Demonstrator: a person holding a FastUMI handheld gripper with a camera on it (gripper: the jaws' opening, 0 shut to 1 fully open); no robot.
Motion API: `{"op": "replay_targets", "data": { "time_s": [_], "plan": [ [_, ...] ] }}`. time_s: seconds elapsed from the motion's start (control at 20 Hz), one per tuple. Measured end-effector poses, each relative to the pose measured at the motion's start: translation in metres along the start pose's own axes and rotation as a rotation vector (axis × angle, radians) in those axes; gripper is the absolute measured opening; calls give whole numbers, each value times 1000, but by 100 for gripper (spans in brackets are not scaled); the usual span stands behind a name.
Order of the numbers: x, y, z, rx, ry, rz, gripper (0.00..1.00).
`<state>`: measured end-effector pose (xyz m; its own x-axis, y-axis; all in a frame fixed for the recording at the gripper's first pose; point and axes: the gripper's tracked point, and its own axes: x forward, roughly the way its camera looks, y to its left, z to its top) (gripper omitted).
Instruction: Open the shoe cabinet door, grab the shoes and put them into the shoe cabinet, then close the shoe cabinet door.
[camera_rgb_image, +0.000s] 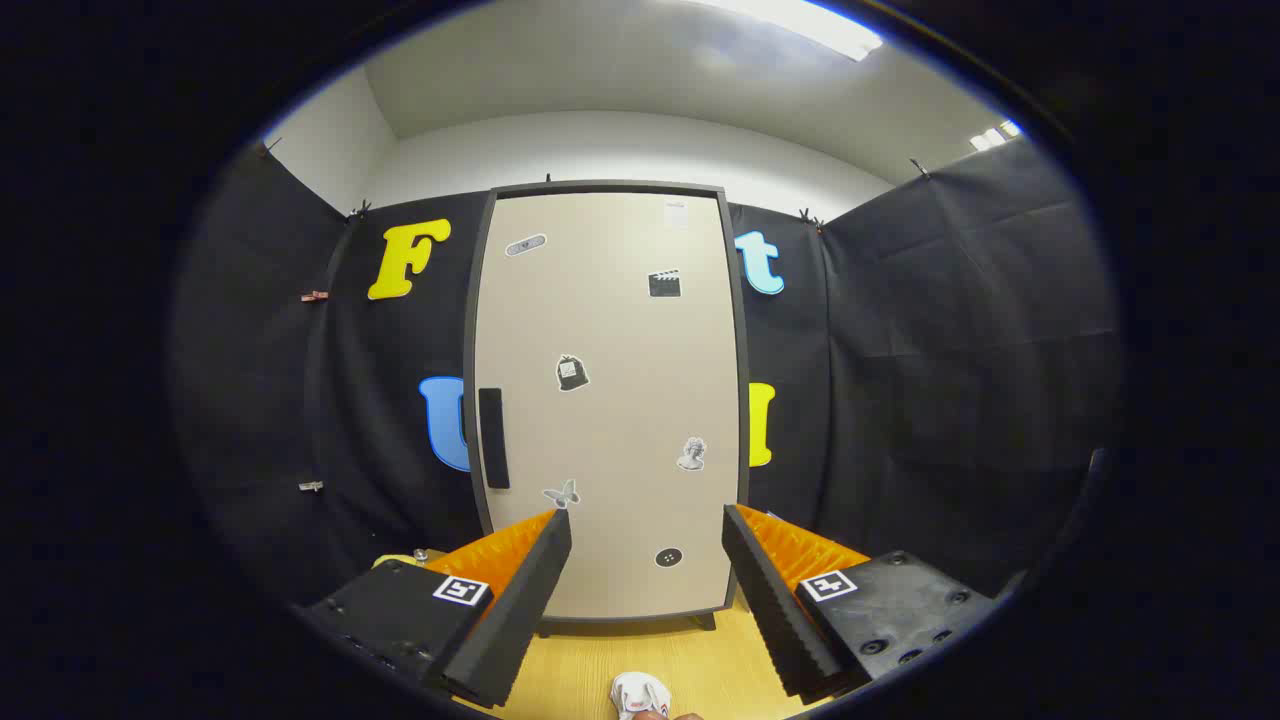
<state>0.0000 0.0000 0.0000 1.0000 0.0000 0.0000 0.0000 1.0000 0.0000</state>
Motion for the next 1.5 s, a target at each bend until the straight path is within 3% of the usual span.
{"op": "replay_targets", "data": {
  "time_s": [1.1,1.5],
  "plan": [
    [12,34,0,23,22,77,97],
    [51,74,12,88,80,128,96]
  ]
}}
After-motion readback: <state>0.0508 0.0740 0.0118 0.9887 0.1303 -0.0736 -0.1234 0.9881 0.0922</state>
